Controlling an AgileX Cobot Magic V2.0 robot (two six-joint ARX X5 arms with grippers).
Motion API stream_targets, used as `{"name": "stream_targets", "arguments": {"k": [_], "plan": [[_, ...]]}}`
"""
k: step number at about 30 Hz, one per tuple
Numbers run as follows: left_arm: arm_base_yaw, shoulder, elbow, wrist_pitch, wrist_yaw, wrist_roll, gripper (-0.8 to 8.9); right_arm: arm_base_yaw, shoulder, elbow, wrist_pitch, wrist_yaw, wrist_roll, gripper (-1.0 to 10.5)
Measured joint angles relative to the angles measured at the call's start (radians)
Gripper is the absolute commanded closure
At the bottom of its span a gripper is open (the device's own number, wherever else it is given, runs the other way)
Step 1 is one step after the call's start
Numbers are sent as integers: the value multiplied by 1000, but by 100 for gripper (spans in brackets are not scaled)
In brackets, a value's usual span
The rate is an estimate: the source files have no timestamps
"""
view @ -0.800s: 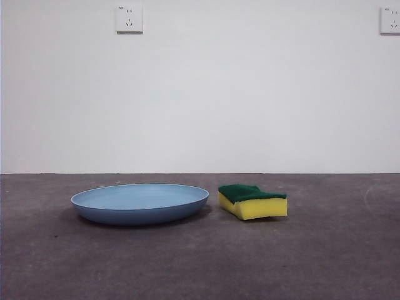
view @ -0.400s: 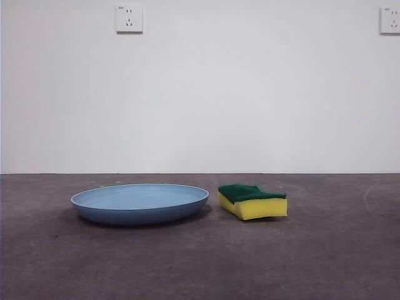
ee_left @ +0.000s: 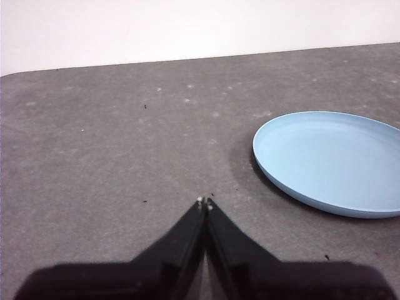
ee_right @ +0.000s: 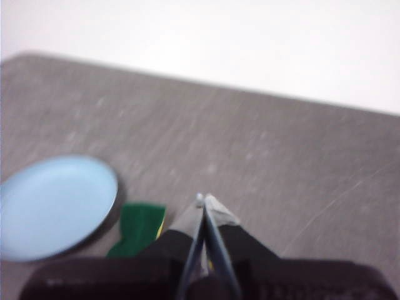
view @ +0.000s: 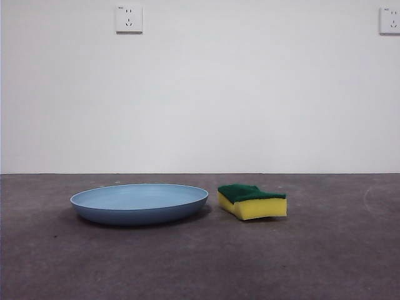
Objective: Pick up the plate,pick up the cloth,clean the plate with the cloth
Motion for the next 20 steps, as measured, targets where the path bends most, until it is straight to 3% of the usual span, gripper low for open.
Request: {"name": "stream_targets", "arguments": {"k": [4, 8, 13, 20], "plan": [[0, 0, 0, 0, 0, 0, 817, -111, -122, -162, 184, -115, 4, 946], [0, 0, 0, 0, 0, 0, 817, -191, -250, -357, 363, -130, 32, 946], [0, 0, 0, 0, 0, 0, 817, -241, -357, -548, 368, -129, 54, 946], [0, 0, 0, 0, 0, 0, 817, -266, -476, -680, 380, -129, 80, 946]]}}
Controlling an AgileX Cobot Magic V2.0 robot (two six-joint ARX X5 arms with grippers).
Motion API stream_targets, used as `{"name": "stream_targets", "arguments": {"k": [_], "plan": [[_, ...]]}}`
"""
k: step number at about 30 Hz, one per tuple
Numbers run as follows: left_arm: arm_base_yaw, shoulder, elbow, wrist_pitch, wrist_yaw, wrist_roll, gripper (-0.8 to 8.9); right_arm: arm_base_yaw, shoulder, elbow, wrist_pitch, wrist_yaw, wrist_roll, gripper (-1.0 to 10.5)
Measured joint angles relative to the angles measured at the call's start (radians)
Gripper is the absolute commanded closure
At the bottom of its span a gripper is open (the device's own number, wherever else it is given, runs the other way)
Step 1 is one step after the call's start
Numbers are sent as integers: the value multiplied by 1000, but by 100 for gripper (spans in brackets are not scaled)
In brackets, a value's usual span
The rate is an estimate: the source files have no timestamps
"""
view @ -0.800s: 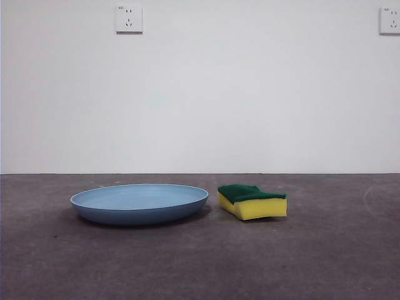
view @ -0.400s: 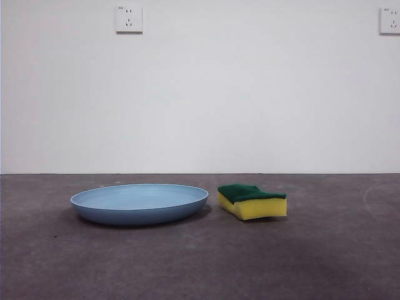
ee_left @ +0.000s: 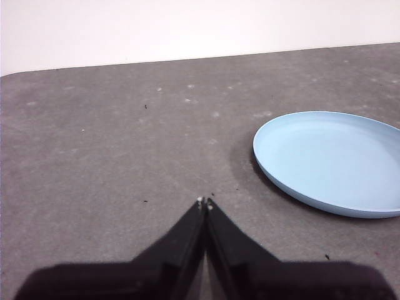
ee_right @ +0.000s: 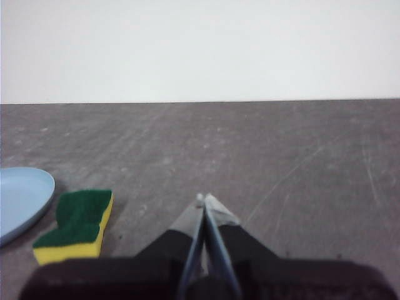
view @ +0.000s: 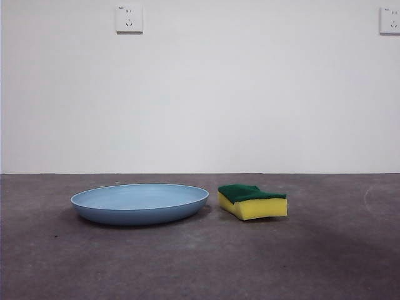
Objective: Pick up the plate,pick up the cloth,clean the plate with the cloth
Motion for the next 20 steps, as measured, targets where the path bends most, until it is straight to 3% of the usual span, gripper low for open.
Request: {"name": "stream_targets", "arguments": {"k": [11, 20], "plan": [[0, 0, 0, 0, 0, 0, 817, 0, -91, -68, -141, 53, 80, 946], [0, 0, 0, 0, 0, 0, 817, 0, -92, -68, -141, 52, 127, 946]]}}
